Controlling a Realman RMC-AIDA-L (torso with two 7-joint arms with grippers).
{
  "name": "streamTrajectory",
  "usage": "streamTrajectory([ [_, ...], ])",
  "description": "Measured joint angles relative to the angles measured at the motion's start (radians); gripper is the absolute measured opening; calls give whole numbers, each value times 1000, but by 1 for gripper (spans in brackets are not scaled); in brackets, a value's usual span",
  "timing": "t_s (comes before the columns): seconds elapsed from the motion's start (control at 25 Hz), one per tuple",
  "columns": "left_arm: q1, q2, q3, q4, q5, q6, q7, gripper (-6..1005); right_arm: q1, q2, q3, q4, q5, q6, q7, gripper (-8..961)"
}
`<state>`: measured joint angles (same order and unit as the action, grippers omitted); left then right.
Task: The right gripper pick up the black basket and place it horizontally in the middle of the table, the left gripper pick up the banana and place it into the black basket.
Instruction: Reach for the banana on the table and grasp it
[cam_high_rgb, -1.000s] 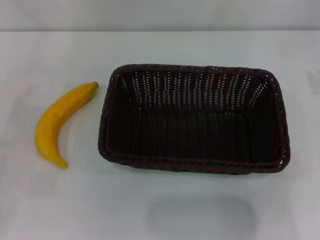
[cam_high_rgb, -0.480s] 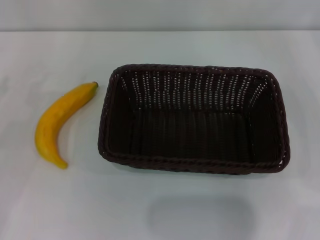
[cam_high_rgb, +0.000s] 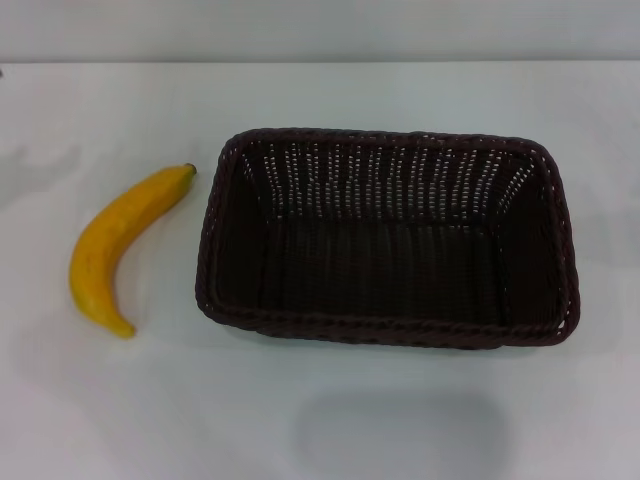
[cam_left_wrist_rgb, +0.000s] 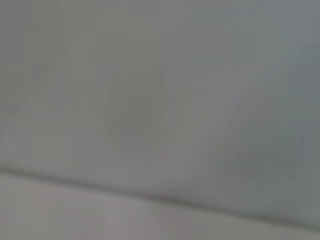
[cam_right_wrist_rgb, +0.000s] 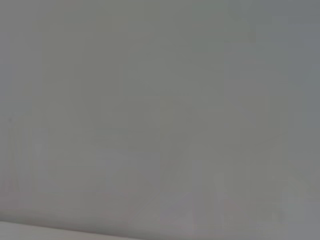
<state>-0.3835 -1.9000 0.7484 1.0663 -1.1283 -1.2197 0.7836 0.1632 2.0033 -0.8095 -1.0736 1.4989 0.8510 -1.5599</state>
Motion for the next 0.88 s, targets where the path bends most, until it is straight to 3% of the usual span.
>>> streamTrajectory([
  [0.16,-94,17,-1,4,177,-83,-115,861,-4,0,10,39,43,0,-63,220],
  [0.32,-163,28,-1,5,271,-143,-200,861,-4,0,28,105,127,3,-150,220],
  [0.88,-233,60,3,-6,327,-305,-318,862,4,0,175,303,271,192,-410,222],
])
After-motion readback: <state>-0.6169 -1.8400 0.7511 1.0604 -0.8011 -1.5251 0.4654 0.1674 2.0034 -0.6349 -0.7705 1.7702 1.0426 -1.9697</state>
